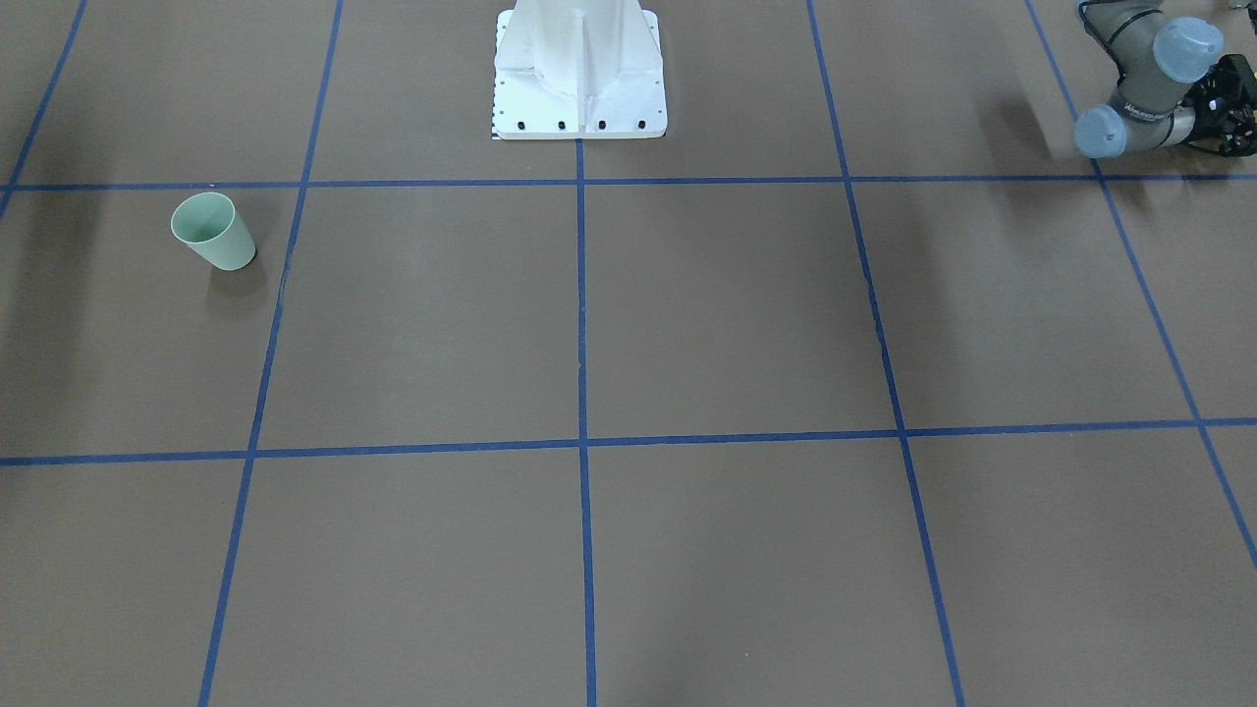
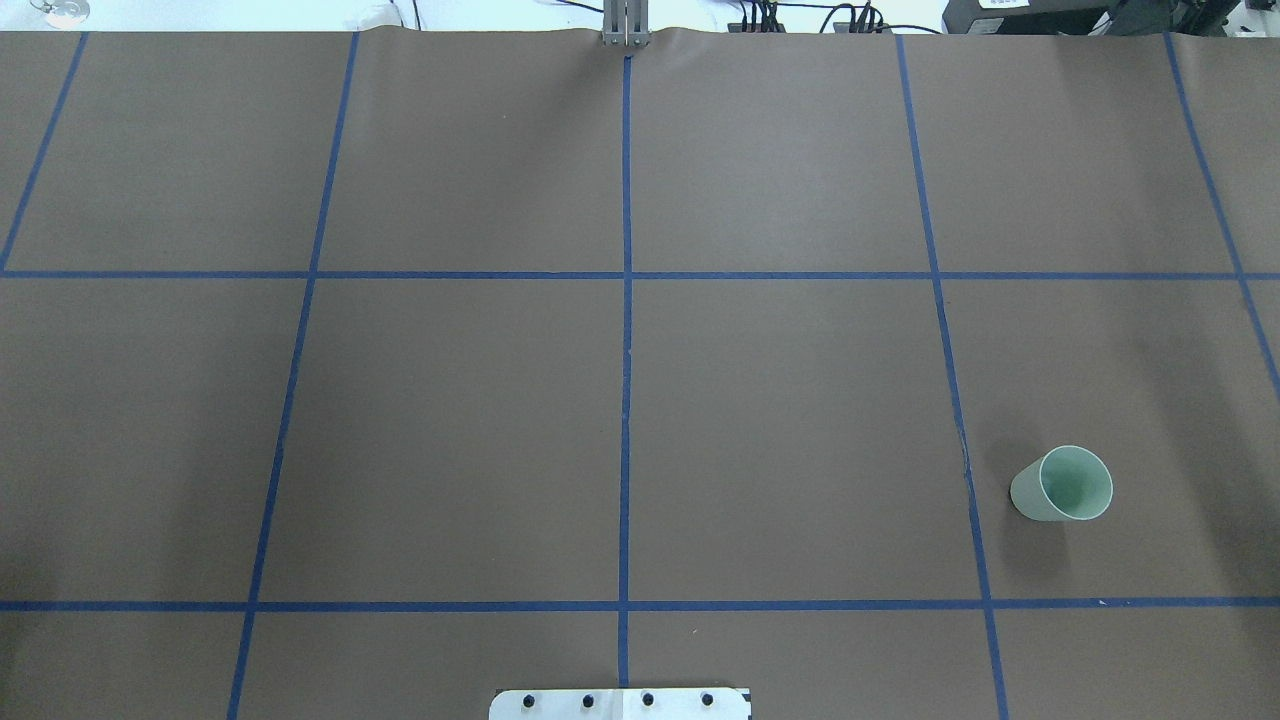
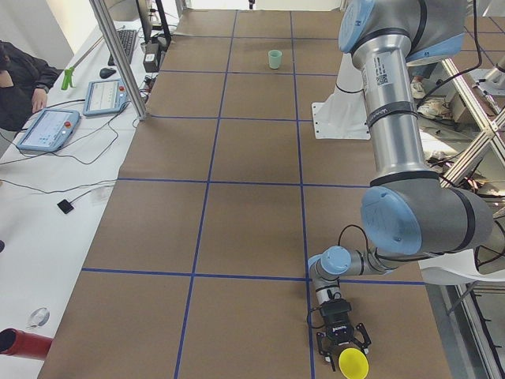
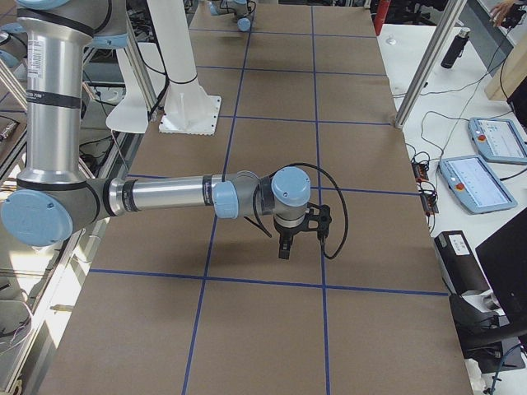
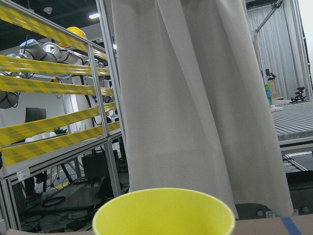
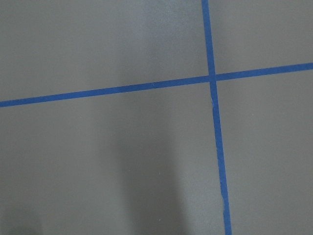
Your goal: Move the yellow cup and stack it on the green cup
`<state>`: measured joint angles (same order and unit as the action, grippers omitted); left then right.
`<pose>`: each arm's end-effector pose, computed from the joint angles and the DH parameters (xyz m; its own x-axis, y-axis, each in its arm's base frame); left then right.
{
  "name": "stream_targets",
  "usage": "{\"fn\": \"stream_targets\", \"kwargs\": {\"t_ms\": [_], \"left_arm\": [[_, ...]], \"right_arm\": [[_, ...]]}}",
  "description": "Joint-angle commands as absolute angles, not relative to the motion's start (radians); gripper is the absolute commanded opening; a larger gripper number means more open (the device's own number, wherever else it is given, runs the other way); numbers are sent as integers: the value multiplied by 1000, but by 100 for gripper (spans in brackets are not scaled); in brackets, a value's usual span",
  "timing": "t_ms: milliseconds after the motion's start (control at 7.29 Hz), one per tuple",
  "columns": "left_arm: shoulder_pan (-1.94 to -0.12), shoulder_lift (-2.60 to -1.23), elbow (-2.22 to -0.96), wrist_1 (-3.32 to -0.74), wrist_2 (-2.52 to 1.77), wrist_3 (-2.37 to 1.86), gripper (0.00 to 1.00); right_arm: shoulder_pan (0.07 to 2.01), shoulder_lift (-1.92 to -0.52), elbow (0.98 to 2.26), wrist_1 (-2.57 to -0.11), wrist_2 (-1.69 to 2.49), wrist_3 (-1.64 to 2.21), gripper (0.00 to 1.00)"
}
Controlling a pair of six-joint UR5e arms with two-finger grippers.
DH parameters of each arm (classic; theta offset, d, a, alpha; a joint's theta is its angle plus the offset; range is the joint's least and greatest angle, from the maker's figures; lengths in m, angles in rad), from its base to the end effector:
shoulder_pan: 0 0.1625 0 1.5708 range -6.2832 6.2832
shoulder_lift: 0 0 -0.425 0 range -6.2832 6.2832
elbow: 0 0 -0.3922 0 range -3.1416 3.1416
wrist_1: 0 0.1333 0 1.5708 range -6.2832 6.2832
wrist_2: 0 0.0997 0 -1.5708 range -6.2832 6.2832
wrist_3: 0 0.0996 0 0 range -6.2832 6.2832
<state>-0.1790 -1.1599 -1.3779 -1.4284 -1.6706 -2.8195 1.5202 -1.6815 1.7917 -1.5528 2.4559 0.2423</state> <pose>0.1345 -0.1497 0.9153 -0.0025 -0.9587 0.2843 0.7625 0.1821 0.6208 0.0334 -0.4521 0.5916 0.6211 0.1106 0.7759 -0.1018 0.9930 -0.0601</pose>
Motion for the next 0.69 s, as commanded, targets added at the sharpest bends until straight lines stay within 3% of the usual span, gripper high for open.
{"fn": "stream_targets", "kwargs": {"t_ms": [0, 274, 412, 549], "left_arm": [[-158, -1164, -1373, -1437, -1686, -2821, 91], [-149, -1164, -1373, -1437, -1692, -2829, 53], [-146, -1164, -1373, -1436, -1692, -2827, 44], [-144, -1161, -1373, -1434, -1692, -2823, 41]], "right_arm": [[1520, -1684, 1792, -1552, 2457, 242, 100], [1520, -1683, 1792, -1552, 2457, 242, 100], [1520, -1683, 1793, -1552, 2456, 242, 100], [1520, -1681, 1793, -1552, 2457, 242, 100]]}}
